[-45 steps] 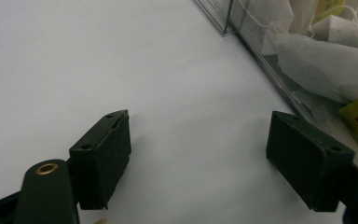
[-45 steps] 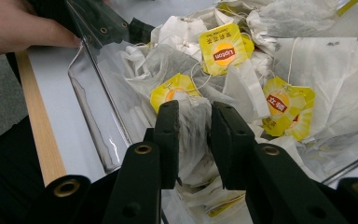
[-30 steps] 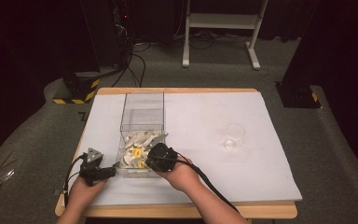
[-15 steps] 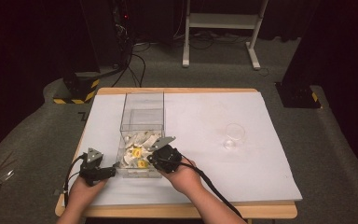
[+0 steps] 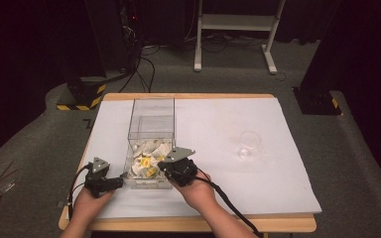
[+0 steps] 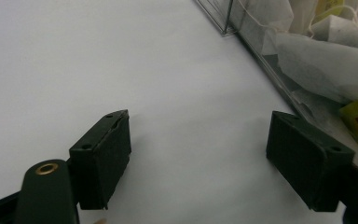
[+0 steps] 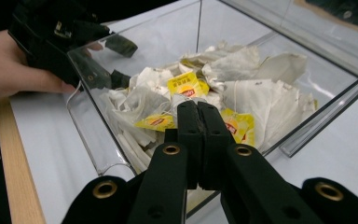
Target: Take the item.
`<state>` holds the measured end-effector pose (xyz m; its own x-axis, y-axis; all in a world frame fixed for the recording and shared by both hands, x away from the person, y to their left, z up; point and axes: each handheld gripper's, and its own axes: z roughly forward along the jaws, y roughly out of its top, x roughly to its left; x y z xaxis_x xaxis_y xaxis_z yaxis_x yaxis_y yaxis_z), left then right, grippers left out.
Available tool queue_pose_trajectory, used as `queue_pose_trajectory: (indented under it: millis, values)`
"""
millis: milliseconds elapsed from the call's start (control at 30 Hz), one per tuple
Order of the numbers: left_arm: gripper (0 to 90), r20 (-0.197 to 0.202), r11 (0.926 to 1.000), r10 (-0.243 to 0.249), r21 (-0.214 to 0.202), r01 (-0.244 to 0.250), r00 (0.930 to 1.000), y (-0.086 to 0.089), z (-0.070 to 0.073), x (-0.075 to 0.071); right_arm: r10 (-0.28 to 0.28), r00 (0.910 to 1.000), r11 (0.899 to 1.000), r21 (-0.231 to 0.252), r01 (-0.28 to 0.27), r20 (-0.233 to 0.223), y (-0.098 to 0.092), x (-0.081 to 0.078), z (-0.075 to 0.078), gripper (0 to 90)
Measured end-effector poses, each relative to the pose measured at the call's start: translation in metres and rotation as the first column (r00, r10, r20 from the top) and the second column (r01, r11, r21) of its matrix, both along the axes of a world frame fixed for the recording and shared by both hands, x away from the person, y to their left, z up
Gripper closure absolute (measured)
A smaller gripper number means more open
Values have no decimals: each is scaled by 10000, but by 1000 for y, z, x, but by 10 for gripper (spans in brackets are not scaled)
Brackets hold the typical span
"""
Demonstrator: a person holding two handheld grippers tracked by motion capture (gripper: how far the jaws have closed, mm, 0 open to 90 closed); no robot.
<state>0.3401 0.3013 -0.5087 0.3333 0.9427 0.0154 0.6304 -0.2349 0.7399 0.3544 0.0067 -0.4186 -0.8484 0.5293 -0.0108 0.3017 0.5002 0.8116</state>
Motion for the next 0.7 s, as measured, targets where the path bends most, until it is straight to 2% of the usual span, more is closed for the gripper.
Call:
queue_pose_trajectory:
  millis: [233,700]
  values:
    - [219,-5,10000,11,-28,-11,10000,0,0,0,-334,9991,9984,469,323,243,-3,-3,1,894]
    - [220,-1,10000,2,-3,-2,10000,0,0,0,-602,9963,9917,1174,526,618,-7,-8,7,894]
